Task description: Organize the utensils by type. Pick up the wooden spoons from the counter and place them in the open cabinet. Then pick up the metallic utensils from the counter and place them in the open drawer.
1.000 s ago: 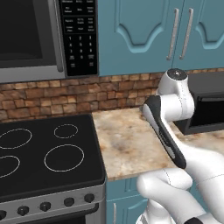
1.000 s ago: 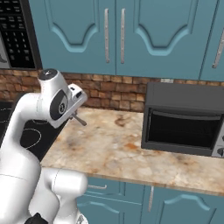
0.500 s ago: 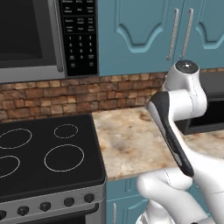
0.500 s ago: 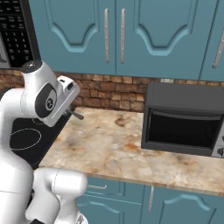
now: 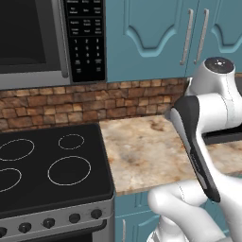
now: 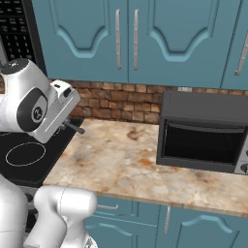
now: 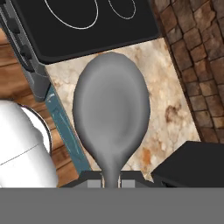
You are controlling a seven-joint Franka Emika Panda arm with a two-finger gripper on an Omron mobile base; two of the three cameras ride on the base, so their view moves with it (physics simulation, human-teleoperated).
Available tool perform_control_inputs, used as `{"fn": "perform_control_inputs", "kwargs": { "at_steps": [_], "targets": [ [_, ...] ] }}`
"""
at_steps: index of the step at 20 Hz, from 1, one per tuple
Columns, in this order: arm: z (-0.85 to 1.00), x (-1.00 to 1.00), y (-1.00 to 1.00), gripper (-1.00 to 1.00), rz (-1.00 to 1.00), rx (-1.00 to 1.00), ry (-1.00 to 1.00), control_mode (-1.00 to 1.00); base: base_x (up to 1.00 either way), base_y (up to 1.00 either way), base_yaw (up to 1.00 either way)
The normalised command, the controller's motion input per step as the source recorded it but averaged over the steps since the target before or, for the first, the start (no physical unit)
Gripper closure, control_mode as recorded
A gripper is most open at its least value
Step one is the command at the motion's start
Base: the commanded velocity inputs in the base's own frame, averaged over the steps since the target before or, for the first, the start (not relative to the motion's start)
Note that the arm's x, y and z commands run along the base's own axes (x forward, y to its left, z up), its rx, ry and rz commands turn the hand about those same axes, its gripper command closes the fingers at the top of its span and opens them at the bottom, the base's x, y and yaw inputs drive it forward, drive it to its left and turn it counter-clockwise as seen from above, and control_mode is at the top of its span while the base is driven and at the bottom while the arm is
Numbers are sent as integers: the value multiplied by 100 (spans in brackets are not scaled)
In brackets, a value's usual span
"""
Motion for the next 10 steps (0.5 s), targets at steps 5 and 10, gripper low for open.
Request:
{"fn": "perform_control_inputs", "kwargs": {
  "at_steps": [5, 10],
  "targets": [
    [0, -38, -3, 100, 0, 0, -3, -100, 0, 0, 0],
    [-2, -9, -1, 100, 0, 0, -2, -100, 0, 0, 0]
  ]
}}
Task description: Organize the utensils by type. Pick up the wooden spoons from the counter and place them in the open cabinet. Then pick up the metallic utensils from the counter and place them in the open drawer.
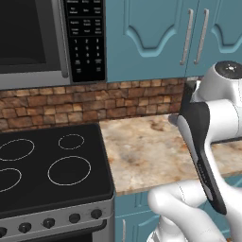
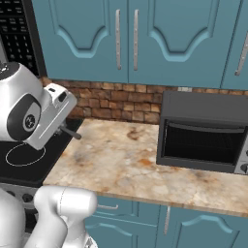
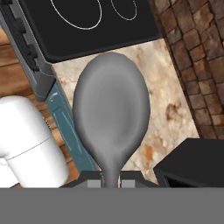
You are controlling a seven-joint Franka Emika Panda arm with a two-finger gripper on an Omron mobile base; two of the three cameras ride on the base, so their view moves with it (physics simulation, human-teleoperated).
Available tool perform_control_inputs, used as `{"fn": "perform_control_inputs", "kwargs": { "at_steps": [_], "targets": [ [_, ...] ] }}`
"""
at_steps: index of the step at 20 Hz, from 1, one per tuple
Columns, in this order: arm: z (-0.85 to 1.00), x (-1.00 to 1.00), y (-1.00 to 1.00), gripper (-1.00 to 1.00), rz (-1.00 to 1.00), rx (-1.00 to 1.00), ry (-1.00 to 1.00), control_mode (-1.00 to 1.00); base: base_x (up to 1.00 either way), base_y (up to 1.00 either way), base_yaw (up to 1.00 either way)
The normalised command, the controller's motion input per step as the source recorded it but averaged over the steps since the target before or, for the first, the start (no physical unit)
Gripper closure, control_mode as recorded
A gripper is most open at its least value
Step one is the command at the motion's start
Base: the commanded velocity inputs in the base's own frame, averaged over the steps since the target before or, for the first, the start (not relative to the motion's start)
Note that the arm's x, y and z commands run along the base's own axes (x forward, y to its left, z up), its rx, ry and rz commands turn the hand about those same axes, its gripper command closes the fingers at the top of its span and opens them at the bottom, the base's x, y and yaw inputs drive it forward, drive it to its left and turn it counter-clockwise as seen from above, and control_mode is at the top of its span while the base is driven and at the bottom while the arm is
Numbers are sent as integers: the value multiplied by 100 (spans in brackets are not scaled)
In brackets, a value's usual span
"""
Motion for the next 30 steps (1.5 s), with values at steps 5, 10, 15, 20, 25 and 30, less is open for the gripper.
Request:
{"fn": "perform_control_inputs", "kwargs": {
  "at_steps": [5, 10, 15, 20, 25, 30],
  "targets": [
    [-6, 0, 0, 100, 0, 0, -2, -100, 0, 0, 0],
    [0, 0, 0, 100, 0, 0, 0, 100, -37, -1, 0],
    [0, 0, 0, 100, 0, 0, 0, 100, -95, -11, 0],
    [0, 0, 0, 100, 0, 0, 0, 100, -82, -4, 0],
    [0, 0, 0, 100, 0, 0, 0, 100, -8, 0, 0],
    [0, 0, 0, 100, 0, 0, 0, 100, -6, 6, 28]
  ]
}}
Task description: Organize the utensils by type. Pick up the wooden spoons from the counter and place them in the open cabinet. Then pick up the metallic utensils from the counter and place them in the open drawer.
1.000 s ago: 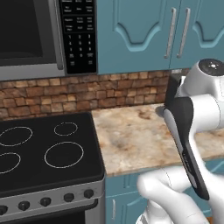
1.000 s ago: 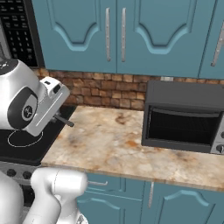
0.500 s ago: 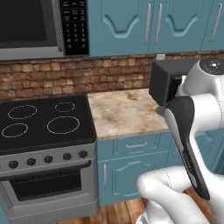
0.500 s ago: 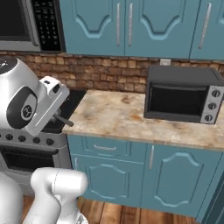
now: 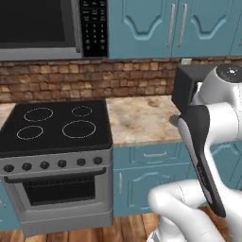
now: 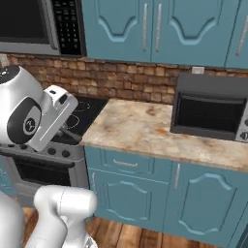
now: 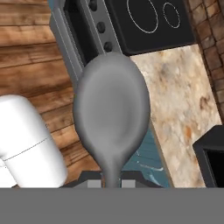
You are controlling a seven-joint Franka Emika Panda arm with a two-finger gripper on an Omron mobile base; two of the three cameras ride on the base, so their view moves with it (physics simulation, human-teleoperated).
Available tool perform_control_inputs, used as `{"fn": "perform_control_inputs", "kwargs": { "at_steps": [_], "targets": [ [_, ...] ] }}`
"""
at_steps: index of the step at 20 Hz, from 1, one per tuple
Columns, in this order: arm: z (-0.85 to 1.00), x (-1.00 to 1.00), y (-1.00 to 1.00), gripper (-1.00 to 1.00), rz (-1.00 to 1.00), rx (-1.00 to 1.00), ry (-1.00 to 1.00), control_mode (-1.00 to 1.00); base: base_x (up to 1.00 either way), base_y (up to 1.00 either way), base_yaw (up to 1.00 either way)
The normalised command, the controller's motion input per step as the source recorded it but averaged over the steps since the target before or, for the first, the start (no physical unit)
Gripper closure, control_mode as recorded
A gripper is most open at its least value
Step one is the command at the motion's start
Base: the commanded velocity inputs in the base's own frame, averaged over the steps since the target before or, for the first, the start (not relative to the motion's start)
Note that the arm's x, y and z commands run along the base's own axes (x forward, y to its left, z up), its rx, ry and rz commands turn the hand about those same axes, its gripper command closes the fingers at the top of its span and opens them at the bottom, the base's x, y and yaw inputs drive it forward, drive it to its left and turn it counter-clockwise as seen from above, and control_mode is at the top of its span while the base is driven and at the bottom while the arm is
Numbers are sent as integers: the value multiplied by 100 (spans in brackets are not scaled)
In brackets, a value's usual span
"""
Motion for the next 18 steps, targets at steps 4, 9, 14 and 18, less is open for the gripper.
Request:
{"fn": "perform_control_inputs", "kwargs": {
  "at_steps": [4, 9, 14, 18],
  "targets": [
    [0, 0, 0, 100, 0, 0, 0, 100, -3, 15, 100],
    [0, 0, 0, 100, 0, 0, 0, 100, -10, 12, 100],
    [0, 0, 0, 100, 0, 0, 0, 100, -17, 17, 100],
    [0, 0, 0, 100, 0, 0, 0, 100, -16, 18, 100]
  ]
}}
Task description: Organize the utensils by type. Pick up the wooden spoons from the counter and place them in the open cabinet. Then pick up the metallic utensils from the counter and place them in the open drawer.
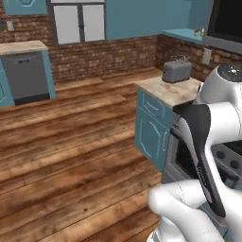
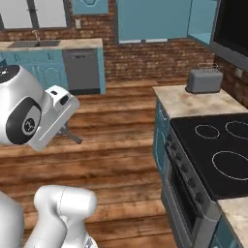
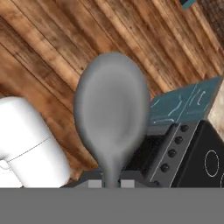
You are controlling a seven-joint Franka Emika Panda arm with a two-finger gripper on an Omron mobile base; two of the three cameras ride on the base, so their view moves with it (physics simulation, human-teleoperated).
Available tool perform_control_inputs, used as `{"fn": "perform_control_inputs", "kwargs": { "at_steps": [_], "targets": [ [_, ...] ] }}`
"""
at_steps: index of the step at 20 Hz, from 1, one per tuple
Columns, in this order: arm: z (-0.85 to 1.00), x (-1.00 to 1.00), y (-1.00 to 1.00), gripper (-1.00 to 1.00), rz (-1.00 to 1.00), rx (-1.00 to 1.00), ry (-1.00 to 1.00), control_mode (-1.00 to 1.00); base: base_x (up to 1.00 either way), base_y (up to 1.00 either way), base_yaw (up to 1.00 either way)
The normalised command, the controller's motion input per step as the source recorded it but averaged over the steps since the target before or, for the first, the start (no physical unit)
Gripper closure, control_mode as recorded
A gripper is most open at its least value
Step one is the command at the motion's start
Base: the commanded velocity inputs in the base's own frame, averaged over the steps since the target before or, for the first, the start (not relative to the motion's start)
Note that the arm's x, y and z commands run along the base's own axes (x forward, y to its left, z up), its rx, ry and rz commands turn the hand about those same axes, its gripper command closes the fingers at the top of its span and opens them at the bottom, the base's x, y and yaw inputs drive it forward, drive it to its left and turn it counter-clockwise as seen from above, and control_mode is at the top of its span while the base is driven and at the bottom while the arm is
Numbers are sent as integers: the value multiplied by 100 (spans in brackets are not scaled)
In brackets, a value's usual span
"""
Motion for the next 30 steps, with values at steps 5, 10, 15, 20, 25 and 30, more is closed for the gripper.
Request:
{"fn": "perform_control_inputs", "kwargs": {
  "at_steps": [5, 10, 15, 20, 25, 30],
  "targets": [
    [0, 0, 0, 100, 0, 0, 0, 100, -8, 19, 99],
    [0, 0, 0, 100, 0, 0, 0, 100, 0, 5, 15],
    [0, 0, 0, 100, 0, 0, 0, 100, 22, 10, 0],
    [0, 0, 0, 100, 0, 0, 0, 100, 100, 91, 0],
    [0, 0, 0, 100, 0, 0, 0, 100, 100, 100, 0],
    [0, 0, 0, 100, 0, 0, 0, 100, 100, 89, 2]
  ]
}}
